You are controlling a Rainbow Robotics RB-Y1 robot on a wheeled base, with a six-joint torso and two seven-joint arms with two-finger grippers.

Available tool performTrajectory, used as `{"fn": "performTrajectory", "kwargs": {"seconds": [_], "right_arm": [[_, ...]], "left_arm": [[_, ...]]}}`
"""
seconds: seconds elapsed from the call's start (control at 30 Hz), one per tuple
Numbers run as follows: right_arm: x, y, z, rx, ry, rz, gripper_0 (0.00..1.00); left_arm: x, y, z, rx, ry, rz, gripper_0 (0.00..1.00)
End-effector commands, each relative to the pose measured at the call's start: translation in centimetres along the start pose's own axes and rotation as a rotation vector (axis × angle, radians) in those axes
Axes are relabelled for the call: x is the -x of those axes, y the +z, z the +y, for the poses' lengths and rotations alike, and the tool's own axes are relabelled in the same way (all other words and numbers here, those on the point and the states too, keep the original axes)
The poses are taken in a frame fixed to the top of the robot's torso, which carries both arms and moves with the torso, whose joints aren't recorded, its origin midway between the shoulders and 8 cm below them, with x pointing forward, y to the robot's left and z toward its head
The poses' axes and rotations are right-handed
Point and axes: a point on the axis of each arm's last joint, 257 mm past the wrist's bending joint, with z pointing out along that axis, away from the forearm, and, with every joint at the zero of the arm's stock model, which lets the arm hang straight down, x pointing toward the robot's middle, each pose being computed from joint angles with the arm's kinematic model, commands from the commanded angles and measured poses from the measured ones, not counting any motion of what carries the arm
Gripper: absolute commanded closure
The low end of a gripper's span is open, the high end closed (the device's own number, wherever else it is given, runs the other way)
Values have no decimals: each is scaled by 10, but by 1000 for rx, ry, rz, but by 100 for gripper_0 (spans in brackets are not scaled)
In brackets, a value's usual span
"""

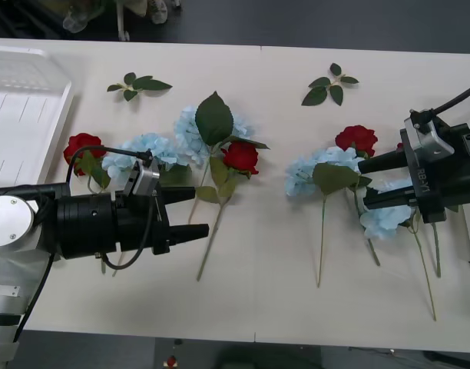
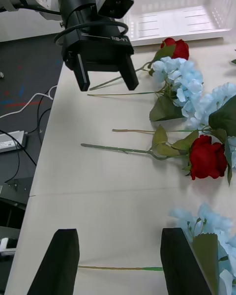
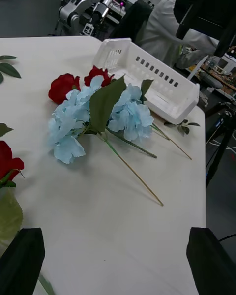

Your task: Put the red flowers into the right box and the blue flowers into the left box

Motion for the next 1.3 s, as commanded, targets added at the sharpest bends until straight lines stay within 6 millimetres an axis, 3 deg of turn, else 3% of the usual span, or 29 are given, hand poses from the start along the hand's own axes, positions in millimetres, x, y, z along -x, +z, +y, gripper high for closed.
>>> {"fn": "performTrajectory", "kwargs": {"seconds": [0.03,1.3], "right_arm": [[0,-5,-1,-7,-12,9,0],[0,-5,-1,-7,-12,9,0]], "left_arm": [[9,-4,1,8,41,-11,0],[9,-4,1,8,41,-11,0]]}}
